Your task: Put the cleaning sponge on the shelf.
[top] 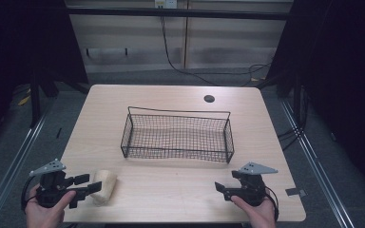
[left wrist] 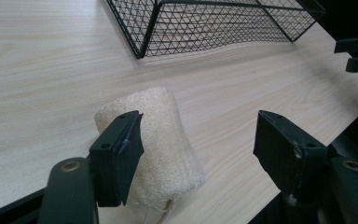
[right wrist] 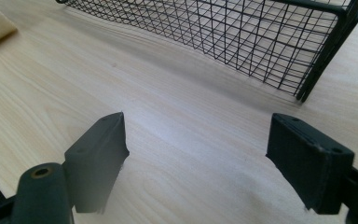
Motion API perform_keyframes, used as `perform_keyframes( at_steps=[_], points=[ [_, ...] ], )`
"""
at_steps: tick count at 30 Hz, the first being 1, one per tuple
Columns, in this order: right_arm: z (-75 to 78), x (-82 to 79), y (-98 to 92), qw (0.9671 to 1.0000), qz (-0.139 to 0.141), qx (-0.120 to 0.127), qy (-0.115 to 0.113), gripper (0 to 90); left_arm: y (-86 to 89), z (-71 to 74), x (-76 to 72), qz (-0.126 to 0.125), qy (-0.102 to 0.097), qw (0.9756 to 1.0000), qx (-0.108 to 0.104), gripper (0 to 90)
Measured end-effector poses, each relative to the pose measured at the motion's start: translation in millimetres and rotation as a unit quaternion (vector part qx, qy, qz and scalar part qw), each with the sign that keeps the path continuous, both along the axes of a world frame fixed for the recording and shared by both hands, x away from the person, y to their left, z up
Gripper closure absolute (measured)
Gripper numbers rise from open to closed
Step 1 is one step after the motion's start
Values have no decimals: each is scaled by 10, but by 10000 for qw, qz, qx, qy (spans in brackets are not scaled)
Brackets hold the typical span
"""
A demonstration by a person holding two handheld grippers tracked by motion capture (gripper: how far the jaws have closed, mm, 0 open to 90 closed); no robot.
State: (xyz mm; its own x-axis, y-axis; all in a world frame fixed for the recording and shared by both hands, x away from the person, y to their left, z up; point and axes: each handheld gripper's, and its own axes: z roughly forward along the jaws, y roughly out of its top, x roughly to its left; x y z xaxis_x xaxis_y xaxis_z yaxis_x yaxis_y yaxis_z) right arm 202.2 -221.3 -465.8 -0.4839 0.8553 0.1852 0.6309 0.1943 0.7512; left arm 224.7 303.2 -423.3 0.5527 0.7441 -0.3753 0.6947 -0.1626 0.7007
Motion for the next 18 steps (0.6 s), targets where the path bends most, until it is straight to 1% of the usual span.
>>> perform_keyframes(
  at_steps=[4, 7, 8, 9, 11, 12, 14, 16, 17, 18],
  points=[
    [4, -12, 11, 10000, 27, -21, 1, 197, 14, 7, 10, 41, 43, 10000, 17, 283],
    [-1, -10, 18, 10000, 46, -2, 22, 197, 25, 14, 14, 22, 88, 9999, 65, 278],
    [-3, -6, 24, 10000, 69, -4, 40, 197, 29, 30, 8, 46, 113, 9999, 122, 292],
    [-3, -6, 24, 10000, 69, -4, 40, 197, 29, 30, 8, 46, 113, 9999, 122, 294],
    [-9, -1, 29, 9999, 73, 10, 86, 197, 38, 51, 13, 122, 216, 9995, 191, 288],
    [-10, 1, 29, 9999, 78, 21, 96, 196, 51, 74, 22, 181, 264, 9993, 176, 289],
    [-12, 1, 29, 9999, 73, 30, 100, 195, 53, 83, 31, 203, 302, 9992, 169, 286],
    [-17, 4, 28, 9999, 79, 49, 130, 190, 57, 104, 63, 170, 479, 9982, 311, 245],
    [-17, 4, 28, 9999, 79, 49, 130, 190, 57, 104, 63, 170, 479, 9982, 311, 258],
    [-17, 4, 28, 9999, 73, 51, 134, 190, 56, 111, 69, 129, 510, 9979, 375, 258]
  ],
)
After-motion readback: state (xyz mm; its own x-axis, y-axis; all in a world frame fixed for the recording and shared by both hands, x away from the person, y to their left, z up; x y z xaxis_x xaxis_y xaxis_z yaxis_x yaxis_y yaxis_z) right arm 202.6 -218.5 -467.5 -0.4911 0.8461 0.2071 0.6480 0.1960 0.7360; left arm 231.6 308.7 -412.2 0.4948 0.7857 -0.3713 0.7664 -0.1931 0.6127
